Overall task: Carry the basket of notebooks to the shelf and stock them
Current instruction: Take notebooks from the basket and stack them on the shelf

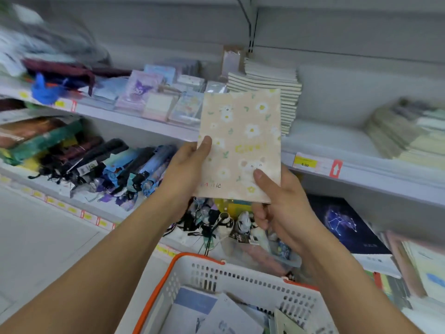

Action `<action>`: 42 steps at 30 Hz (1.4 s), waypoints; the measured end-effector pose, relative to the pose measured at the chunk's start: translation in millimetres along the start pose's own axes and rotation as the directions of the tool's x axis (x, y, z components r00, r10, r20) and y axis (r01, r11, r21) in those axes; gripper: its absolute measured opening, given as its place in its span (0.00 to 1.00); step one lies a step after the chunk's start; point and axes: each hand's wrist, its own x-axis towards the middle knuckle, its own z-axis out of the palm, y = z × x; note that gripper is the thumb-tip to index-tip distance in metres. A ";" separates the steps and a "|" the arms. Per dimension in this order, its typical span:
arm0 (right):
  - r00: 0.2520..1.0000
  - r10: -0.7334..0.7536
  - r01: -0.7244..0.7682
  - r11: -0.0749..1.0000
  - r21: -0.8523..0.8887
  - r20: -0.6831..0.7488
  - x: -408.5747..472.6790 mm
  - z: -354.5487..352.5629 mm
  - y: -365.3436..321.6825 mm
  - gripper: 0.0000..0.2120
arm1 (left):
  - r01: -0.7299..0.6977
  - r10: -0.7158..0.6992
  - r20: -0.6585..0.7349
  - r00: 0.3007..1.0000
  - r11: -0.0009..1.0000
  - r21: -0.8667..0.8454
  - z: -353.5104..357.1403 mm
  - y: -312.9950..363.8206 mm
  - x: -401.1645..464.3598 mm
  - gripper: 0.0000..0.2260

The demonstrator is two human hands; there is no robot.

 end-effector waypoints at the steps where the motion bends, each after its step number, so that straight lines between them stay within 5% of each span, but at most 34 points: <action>1: 1.000 -0.007 0.007 1.000 0.010 -0.030 8.0 -2.7 -12.9 0.09 | -0.042 0.040 0.052 0.998 0.999 0.027 4.1 2.0 0.0 0.10; 3: 0.997 -0.034 0.037 0.999 0.031 -0.072 28.5 -10.1 -39.4 0.09 | -0.129 0.129 0.151 0.980 0.992 -0.010 12.6 5.9 3.2 0.11; 6: 0.985 -0.085 0.105 0.986 0.131 -0.149 75.0 -20.5 -88.5 0.03 | -0.057 0.092 0.165 0.982 0.977 -0.203 14.5 27.3 15.3 0.12; 11: 0.959 0.052 0.025 0.963 0.267 -0.277 192.6 -51.5 -161.6 0.10 | -0.067 0.091 0.093 0.991 0.970 -0.235 4.9 41.0 31.1 0.11; 15: 0.964 0.142 -0.181 0.970 -0.161 -0.223 240.4 -71.4 -180.2 0.09 | -0.014 0.033 0.077 0.997 0.972 -0.233 9.6 35.9 29.9 0.09; 20: 0.958 0.057 -0.230 0.737 -0.635 -0.281 256.9 -84.3 -182.4 0.18 | 0.010 0.010 0.080 0.997 0.970 -0.244 9.8 31.2 34.2 0.08; 23: 0.950 0.087 -0.289 0.608 -0.740 -0.300 262.8 -87.4 -172.0 0.23 | 0.029 -0.011 0.084 0.996 0.973 -0.227 9.1 26.8 35.8 0.09; 28: 0.909 -0.171 -0.265 0.468 -0.843 -0.381 275.3 -86.6 -159.0 0.28 | 0.074 -0.061 0.065 0.996 0.974 -0.215 6.1 19.0 39.3 0.08; 33: 0.897 -0.222 -0.261 0.430 -0.864 -0.381 273.1 -87.0 -152.9 0.30 | 0.082 -0.073 0.062 0.995 0.982 -0.173 7.6 13.7 38.7 0.08; 36: 0.800 -0.490 -0.129 0.423 -0.897 -0.347 242.5 -85.0 -149.3 0.31 | 0.081 -0.074 0.073 0.995 0.992 -0.095 12.3 7.9 36.0 0.07; 39: 0.485 -0.813 0.315 0.507 -0.803 -0.323 151.7 -75.1 -96.8 0.16 | 0.094 -0.112 0.119 0.987 0.985 0.147 24.0 -16.5 32.2 0.05; 40: 0.458 -0.830 0.414 0.516 -0.750 -0.319 117.0 -69.1 -60.2 0.16 | 0.107 -0.153 0.173 0.973 0.963 0.249 29.4 -27.4 29.3 0.05; 42: 0.644 -0.718 0.397 0.608 -0.688 -0.263 48.4 -61.4 34.0 0.22 | 0.146 -0.300 0.304 0.904 0.886 0.440 41.5 -50.0 19.4 0.06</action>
